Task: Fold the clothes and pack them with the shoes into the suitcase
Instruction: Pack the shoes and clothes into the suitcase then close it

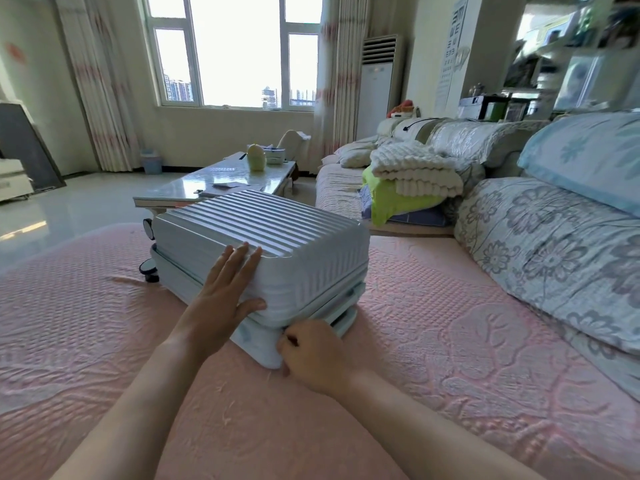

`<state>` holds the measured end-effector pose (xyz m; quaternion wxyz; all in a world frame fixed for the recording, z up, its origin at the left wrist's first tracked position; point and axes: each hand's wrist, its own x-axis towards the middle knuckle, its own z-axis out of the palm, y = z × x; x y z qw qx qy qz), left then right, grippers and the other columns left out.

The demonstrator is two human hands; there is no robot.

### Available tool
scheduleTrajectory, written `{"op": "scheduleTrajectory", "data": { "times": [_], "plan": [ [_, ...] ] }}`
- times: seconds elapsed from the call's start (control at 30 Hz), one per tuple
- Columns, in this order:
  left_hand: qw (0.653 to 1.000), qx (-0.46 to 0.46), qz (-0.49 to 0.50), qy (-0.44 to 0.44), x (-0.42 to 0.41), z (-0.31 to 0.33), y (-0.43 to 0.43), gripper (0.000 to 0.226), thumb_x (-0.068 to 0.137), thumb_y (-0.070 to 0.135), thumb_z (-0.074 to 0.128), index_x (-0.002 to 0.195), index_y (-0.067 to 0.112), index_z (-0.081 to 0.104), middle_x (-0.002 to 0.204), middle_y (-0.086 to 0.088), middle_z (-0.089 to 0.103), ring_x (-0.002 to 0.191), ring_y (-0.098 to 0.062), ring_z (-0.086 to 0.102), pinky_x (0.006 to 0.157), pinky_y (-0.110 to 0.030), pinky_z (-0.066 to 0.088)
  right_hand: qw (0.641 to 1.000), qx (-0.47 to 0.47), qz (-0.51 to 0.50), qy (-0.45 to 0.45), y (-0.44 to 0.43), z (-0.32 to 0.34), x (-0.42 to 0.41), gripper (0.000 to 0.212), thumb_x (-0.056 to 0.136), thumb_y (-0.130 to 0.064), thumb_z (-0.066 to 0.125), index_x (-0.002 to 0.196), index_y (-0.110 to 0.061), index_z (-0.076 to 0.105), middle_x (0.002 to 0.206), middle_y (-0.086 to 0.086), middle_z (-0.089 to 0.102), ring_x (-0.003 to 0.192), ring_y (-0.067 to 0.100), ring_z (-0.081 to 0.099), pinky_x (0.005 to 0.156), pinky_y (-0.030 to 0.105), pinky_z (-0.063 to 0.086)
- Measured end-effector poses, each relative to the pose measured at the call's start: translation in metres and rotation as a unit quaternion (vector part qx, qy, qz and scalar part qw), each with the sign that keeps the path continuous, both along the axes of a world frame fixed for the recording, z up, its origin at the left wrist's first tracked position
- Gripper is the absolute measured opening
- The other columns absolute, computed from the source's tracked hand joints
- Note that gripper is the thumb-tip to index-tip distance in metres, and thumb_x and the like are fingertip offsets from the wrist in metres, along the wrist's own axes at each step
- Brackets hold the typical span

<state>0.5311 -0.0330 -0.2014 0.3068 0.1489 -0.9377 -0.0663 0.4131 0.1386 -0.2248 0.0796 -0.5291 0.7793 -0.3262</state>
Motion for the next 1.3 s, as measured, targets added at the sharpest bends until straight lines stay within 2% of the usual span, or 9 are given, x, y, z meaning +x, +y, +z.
{"op": "scheduleTrajectory", "data": {
  "times": [0.27,0.43,0.5,0.6,0.77,0.93,1.07,1.2,1.3],
  "plan": [
    [0.997,0.058,0.039,-0.025,-0.085,0.009,0.068,0.077,0.101,0.032,0.05,0.158,0.017,0.0,0.165,0.003,-0.009,0.148,-0.033,-0.023,0.124,-0.044,-0.002,0.979,0.025,-0.138,-0.15,0.031,0.015,-0.081,0.026,0.078,-0.019,0.052,0.06,-0.017,0.07,0.063,0.001,0.072,0.063,0.021,0.069,0.072,0.047,0.06],
    [1.0,-0.022,0.021,-0.007,-0.102,-0.004,0.063,0.078,0.098,0.009,0.052,0.159,0.021,0.004,0.166,0.005,-0.002,0.152,-0.028,-0.011,0.124,-0.039,0.013,0.959,0.007,-0.278,0.058,0.039,0.018,-0.087,0.019,0.089,-0.03,0.052,0.1,-0.022,0.066,0.108,0.007,0.066,0.099,0.03,0.062,0.083,0.038,0.05],
    [0.999,-0.028,0.0,0.033,-0.096,-0.004,0.055,0.083,0.089,-0.003,0.058,0.158,0.023,0.019,0.164,0.006,0.016,0.152,-0.024,0.006,0.119,-0.036,0.024,0.925,-0.091,-0.307,0.206,0.03,0.015,-0.079,0.047,0.084,-0.028,0.057,0.129,-0.014,0.053,0.132,0.016,0.053,0.118,0.035,0.053,0.096,0.047,0.044],
    [0.998,-0.028,-0.014,0.05,-0.084,-0.009,0.04,0.087,0.078,-0.01,0.064,0.154,0.019,0.03,0.16,0.001,0.027,0.149,-0.022,0.018,0.119,-0.041,0.029,0.9,-0.128,-0.156,0.387,0.005,0.003,-0.064,0.079,0.082,-0.038,0.063,0.152,-0.012,0.037,0.16,0.02,0.027,0.148,0.039,0.025,0.116,0.059,0.026],
    [0.998,0.026,0.058,0.019,-0.06,-0.024,0.028,0.086,0.091,0.009,0.062,0.158,0.028,0.012,0.164,0.006,0.001,0.15,-0.017,0.003,0.121,-0.037,0.017,0.846,-0.034,-0.073,0.528,-0.006,-0.013,-0.081,0.115,0.072,-0.059,0.077,0.161,-0.018,0.017,0.168,0.014,0.004,0.155,0.033,0.004,0.121,0.059,0.014],
    [0.999,0.032,0.042,0.005,-0.069,-0.029,0.027,0.076,0.093,0.016,0.062,0.155,0.03,0.02,0.163,0.008,0.005,0.149,-0.019,0.014,0.118,-0.041,0.03,0.837,-0.026,-0.096,0.537,0.01,-0.015,-0.129,0.115,0.064,-0.055,0.083,0.159,-0.025,0.025,0.169,0.009,0.006,0.155,0.028,0.008,0.113,0.068,0.022],
    [0.998,0.036,0.045,-0.022,-0.083,-0.041,0.027,0.072,0.092,0.017,0.062,0.153,0.033,0.027,0.161,0.008,0.015,0.147,-0.02,0.019,0.117,-0.044,0.031,0.856,-0.021,-0.161,0.492,0.029,-0.024,-0.176,0.111,0.064,-0.028,0.09,0.158,-0.027,0.03,0.168,0.008,0.011,0.154,0.031,0.013,0.114,0.07,0.017],
    [0.999,0.015,0.04,-0.032,-0.097,-0.054,0.017,0.074,0.085,0.012,0.065,0.151,0.022,0.033,0.156,0.0,0.028,0.144,-0.023,0.024,0.116,-0.044,0.031,0.849,-0.074,-0.225,0.473,0.03,-0.036,-0.187,0.072,0.085,-0.001,0.045,0.155,-0.018,0.037,0.164,0.02,0.018,0.151,0.042,0.019,0.115,0.068,0.014],
    [0.999,-0.013,0.033,-0.009,-0.107,-0.064,0.012,0.073,0.081,0.011,0.071,0.147,0.013,0.041,0.147,-0.008,0.04,0.138,-0.03,0.035,0.113,-0.048,0.035,0.874,-0.089,-0.144,0.455,0.011,-0.05,-0.173,0.056,0.079,-0.008,0.048,0.135,-0.012,0.056,0.146,0.021,0.044,0.129,0.045,0.047,0.11,0.057,0.028]
  ]
}}
